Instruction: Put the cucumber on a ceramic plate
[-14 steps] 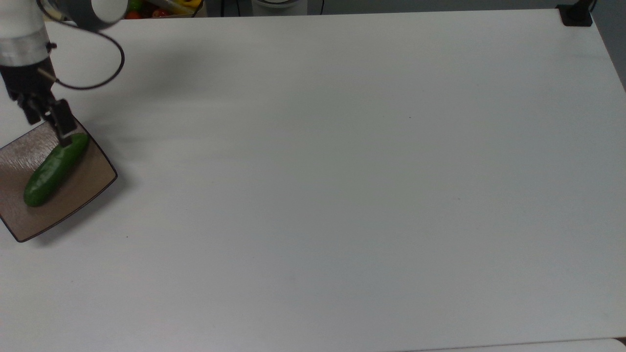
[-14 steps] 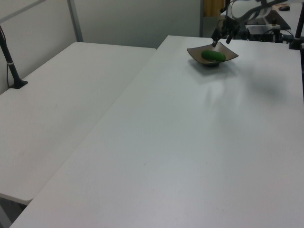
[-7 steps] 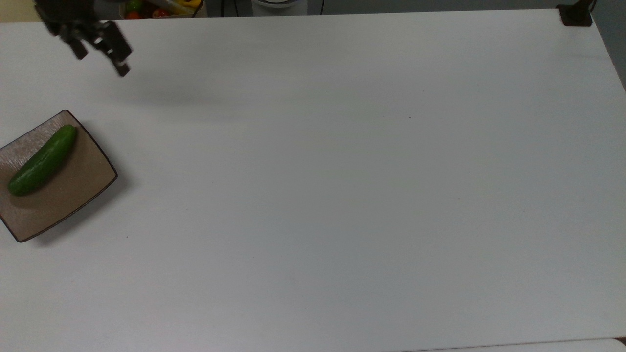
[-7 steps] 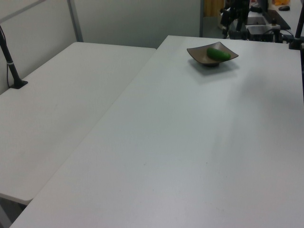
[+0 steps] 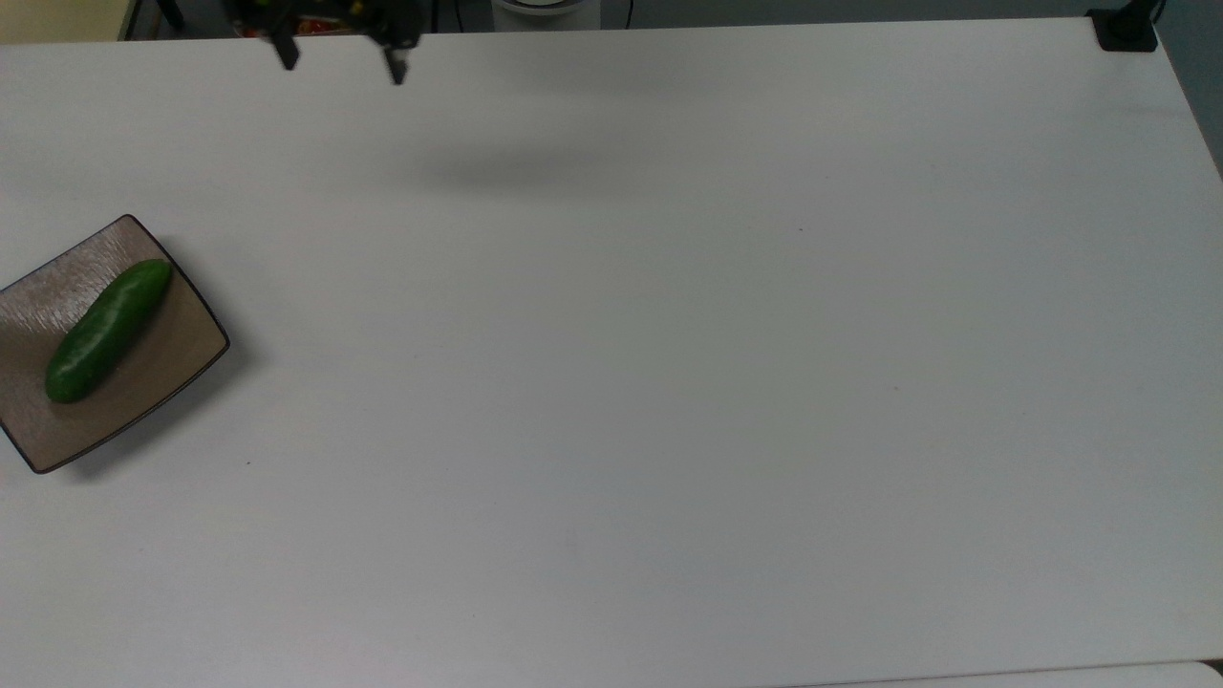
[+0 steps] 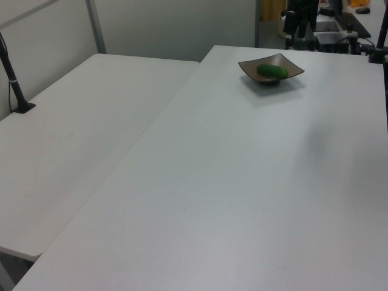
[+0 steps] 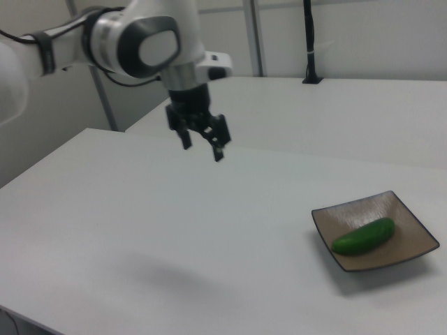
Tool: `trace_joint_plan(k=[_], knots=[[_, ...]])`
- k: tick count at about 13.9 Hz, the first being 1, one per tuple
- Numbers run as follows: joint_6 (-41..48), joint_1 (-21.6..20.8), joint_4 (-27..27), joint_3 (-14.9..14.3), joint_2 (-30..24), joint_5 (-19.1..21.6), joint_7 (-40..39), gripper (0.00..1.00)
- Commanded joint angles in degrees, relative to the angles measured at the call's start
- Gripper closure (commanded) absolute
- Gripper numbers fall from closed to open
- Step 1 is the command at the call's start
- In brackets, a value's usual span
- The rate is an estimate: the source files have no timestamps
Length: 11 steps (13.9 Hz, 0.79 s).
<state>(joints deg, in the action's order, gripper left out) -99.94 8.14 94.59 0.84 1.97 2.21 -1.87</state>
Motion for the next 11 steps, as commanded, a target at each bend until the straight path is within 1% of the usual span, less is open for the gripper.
trace_joint_plan(k=[1, 3, 11], knots=[[0.63, -5.67, 3.93, -1.01, -3.03, -0.63, 2.29, 0.0], [-0.25, -7.52, 5.95, -0.93, -3.11, -0.98, 3.81, 0.0], [-2.97, -7.61, 5.6, -0.75, -2.94, -1.25, 3.63, 0.0]])
